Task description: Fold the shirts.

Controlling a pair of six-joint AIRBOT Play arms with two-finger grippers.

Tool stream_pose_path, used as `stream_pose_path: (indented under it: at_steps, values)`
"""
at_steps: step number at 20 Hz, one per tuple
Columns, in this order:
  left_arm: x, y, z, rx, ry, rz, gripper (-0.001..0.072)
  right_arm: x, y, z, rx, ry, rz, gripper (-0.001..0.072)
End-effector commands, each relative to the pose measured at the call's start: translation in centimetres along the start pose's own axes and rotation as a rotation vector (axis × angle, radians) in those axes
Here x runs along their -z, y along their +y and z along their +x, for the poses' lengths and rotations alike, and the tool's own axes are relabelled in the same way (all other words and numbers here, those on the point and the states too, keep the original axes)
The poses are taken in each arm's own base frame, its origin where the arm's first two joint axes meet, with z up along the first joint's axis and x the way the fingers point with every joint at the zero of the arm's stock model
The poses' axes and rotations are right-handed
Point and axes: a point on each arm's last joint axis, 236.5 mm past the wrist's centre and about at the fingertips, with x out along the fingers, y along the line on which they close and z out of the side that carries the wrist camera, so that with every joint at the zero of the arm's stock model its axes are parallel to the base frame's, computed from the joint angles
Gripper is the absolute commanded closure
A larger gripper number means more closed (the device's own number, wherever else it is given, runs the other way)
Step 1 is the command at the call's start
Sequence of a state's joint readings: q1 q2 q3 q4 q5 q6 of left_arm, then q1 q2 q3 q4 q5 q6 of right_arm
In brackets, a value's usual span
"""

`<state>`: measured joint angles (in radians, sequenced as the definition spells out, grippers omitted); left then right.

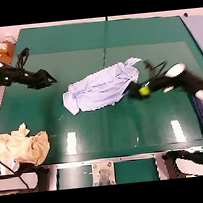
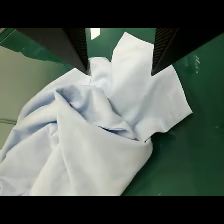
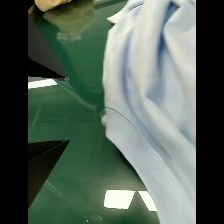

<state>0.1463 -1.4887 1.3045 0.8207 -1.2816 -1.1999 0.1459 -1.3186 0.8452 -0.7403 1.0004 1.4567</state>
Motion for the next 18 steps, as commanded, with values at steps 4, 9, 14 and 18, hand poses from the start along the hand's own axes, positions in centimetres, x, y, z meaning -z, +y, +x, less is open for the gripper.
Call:
stream_pose_path:
  at_steps: [4,9,14,18]
  values:
    - [0.1,0.4,-0.2,-0.005,0.004,0.0,0.0258,6.2,5.1,12.3,-0.031,-0.025,0.01,0.0262]
    - [0.2,0.4,-0.2,-0.008,0.009,0.02,0.0258,4.0,8.4,15.1,-0.056,-0.066,-0.034,0.0309]
    - [0.1,0.5,-0.2,-0.01,0.005,0.021,0.0258,0.0,9.5,14.0,-0.08,-0.183,-0.028,0.0546]
    - [0.2,0.5,-0.2,-0.009,0.006,0.027,0.0258,0.2,9.9,13.5,-0.092,-0.154,-0.057,0.0688]
